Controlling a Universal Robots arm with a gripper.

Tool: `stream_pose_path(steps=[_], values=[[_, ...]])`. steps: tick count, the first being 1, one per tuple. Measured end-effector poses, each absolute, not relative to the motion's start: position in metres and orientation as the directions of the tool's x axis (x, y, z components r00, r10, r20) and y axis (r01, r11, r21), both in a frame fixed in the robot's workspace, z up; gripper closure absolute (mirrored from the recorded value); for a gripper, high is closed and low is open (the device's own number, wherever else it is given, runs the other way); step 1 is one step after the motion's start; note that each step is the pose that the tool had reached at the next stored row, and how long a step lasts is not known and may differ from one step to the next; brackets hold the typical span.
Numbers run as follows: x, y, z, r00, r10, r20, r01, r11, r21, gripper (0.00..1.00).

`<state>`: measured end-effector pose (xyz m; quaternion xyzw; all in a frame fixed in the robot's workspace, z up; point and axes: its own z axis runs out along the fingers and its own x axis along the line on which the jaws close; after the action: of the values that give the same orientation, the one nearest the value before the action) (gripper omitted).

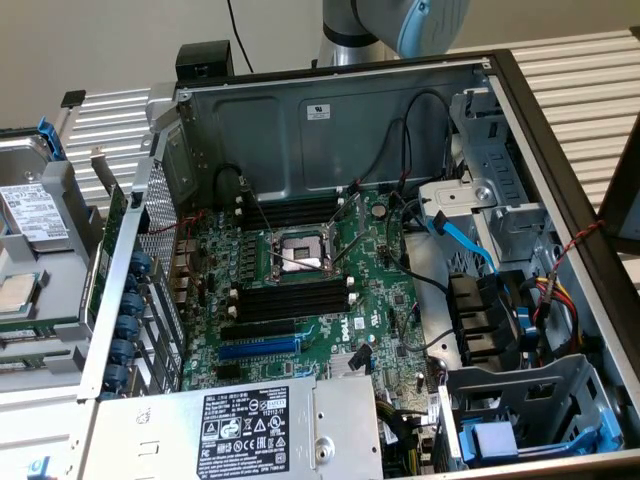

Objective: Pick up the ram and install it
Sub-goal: 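Pick up the ram and move it above insertion slot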

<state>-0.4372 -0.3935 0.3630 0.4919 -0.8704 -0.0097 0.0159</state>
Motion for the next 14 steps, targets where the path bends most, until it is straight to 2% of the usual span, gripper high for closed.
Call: stream_pose_path(steps=[14], values=[[-0.4448, -0.3936, 0.3582, -0.372, -0.928, 0.018, -0.928, 0.372, 0.032, 0.89]])
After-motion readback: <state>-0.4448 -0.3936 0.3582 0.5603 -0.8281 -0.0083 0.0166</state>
